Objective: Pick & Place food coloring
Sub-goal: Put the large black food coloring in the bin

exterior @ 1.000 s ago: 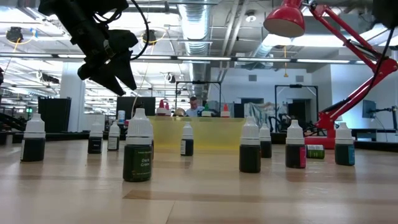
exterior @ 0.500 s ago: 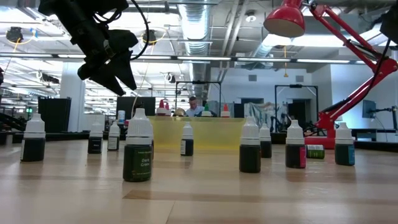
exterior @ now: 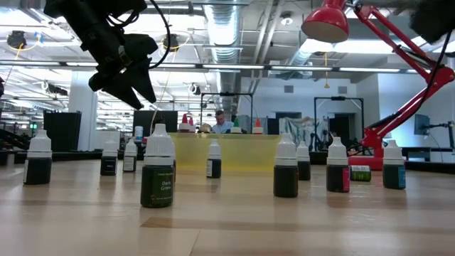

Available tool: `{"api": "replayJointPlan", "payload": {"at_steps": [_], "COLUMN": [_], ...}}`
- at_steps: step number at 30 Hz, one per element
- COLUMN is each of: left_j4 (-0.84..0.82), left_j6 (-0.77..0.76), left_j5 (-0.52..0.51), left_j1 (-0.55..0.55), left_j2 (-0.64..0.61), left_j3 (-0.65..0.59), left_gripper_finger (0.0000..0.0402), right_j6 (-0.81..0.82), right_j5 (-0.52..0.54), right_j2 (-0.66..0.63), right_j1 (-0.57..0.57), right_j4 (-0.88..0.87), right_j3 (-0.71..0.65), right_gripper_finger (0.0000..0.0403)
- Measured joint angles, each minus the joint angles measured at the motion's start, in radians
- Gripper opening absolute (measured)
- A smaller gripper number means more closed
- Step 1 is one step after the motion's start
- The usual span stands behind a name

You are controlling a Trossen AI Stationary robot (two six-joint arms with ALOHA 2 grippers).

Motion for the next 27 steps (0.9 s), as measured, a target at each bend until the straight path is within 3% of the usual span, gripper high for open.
{"api": "replayJointPlan", "payload": {"at_steps": [12, 21, 27], "left_j4": [0.000, 0.000, 0.000], "left_j6": [-0.012, -0.016, -0.007], "left_j5": [0.000, 0.000, 0.000], "left_j1": [0.000, 0.000, 0.000], "left_j2": [0.000, 0.000, 0.000], "left_j3": [0.000, 0.000, 0.000], "left_gripper_finger": [0.0263, 0.0263, 0.0263], "right_j6": [-0.334, -0.715, -0.853], "right_j5": [0.188, 0.222, 0.363], "right_j2": [0.000, 0.000, 0.002], "right_j1": [-0.299, -0.515, -0.645], "right_j4": [0.003, 0.123, 0.208], "right_j3": [0.143, 0.222, 0.237], "right_gripper_finger": [0.0113, 0.0112, 0.0113]}}
